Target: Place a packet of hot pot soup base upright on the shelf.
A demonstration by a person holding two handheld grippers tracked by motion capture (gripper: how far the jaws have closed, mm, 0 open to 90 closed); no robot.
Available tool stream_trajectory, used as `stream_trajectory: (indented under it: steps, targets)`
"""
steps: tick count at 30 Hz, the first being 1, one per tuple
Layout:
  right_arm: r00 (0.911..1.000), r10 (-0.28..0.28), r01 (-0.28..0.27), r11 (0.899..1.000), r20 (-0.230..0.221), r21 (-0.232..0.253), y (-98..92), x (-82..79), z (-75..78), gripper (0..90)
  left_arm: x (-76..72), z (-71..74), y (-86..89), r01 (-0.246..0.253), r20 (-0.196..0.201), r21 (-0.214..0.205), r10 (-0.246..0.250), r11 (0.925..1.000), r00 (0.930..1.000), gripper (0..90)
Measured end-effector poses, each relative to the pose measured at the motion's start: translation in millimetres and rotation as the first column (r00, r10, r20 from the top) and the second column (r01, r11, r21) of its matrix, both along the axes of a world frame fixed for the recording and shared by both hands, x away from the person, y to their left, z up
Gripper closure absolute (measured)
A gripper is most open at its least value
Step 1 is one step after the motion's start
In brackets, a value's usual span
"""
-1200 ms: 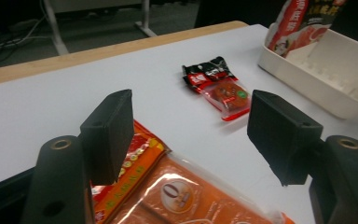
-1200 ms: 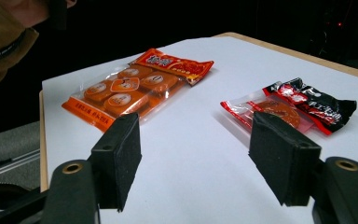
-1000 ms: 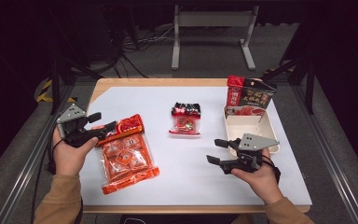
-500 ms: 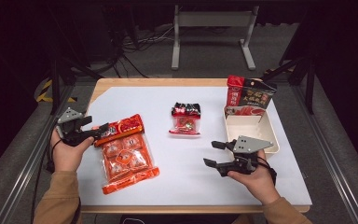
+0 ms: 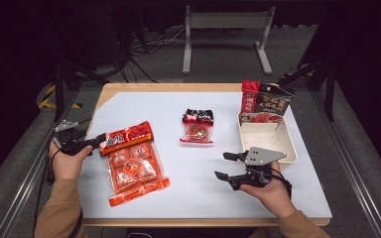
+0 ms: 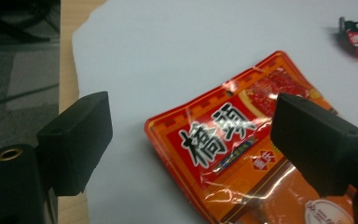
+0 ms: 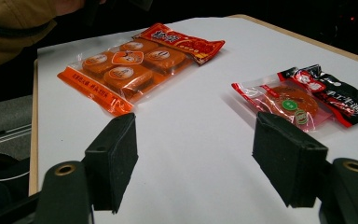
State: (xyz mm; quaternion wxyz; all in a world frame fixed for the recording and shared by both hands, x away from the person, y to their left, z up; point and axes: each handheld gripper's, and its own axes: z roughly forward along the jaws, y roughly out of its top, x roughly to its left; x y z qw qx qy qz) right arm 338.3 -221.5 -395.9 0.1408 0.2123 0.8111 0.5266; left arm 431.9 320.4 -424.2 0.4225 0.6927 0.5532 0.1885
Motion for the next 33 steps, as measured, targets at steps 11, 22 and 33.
stream_trajectory:
  steps: [11, 22, 33]
  targets:
    - [1.0, 0.002, -0.002, 1.0, 0.0, 0.001, -0.6, 0.0, -0.6, 31.2, 6.8, -20.3, 2.8, -0.011, -0.094, -0.022, 0.008, 0.9997, 0.9956, 13.9]
    - [1.0, 0.002, -0.002, 1.0, -0.004, -0.009, 1.1, 1.0, -3.5, 31.2, 11.7, -31.1, -6.0, 0.006, -0.164, -0.019, -0.01, 0.9998, 0.9865, 13.3]
    - [1.0, -0.001, 0.001, 1.0, -0.003, -0.019, 1.8, 1.6, -5.3, 30.7, 11.6, -31.0, -11.6, 0.059, -0.154, -0.068, -0.069, 0.996, 0.9857, 18.2]
